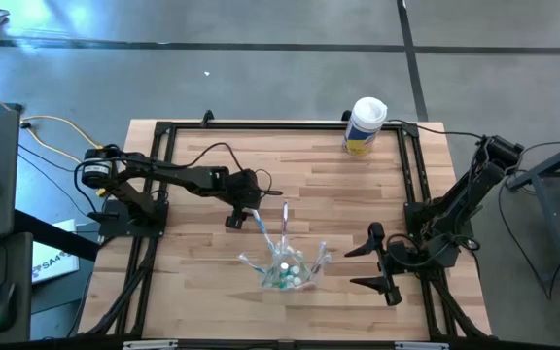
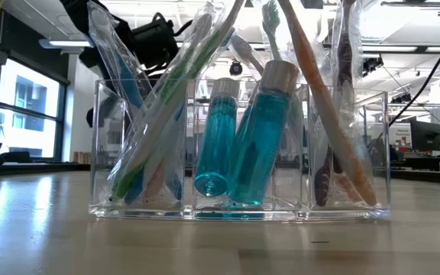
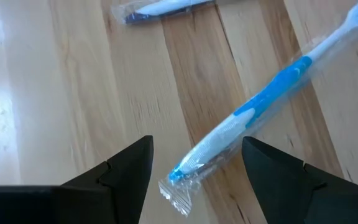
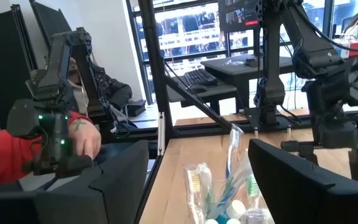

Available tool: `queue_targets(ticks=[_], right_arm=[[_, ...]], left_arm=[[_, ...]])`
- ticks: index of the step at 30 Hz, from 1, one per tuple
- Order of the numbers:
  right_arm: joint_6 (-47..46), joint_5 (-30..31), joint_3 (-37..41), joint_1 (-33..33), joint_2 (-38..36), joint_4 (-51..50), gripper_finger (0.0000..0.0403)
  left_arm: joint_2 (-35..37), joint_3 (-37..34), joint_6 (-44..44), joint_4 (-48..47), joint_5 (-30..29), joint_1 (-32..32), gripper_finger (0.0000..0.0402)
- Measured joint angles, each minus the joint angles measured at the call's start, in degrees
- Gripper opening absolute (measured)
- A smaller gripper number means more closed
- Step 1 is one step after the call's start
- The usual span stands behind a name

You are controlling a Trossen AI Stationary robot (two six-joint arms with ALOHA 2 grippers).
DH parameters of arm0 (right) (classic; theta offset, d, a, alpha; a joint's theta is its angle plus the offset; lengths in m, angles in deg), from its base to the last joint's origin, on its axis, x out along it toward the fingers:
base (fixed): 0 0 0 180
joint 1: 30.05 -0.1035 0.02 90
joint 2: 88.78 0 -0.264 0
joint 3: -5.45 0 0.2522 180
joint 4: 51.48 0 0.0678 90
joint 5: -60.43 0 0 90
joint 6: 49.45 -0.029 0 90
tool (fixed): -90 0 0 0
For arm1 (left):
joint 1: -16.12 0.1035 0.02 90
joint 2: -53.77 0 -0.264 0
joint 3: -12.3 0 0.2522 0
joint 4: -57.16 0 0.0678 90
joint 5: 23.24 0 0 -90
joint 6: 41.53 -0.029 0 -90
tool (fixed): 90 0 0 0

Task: Pick & Place toothbrushing station
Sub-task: Put the blue toothbrush into the transparent organizer

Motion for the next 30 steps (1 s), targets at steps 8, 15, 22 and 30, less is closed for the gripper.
queue_targets(ticks=[8, 15, 22, 30], right_arm=[[-2.53, -0.02, 0.00, 0.00, 0.00, -1.67, 0.0270], [-3.08, -0.02, 0.00, 0.00, 0.00, -2.01, 0.0270], [-3.71, -0.01, 0.00, 0.04, 0.00, -2.01, 0.0270], [-4.15, 0.00, 0.00, 0.04, 0.00, -2.09, 0.0270]], left_arm=[[-4.14, 0.06, -1.42, 2.02, 0.02, 0.00, 0.0243], [-8.33, 0.31, -1.98, 2.52, 0.95, 0.09, 0.0243], [-10.92, 0.39, 1.77, 0.03, 1.72, 0.04, 0.0207], [-11.64, 0.42, 3.24, -2.07, 3.61, -0.04, 0.0049]])
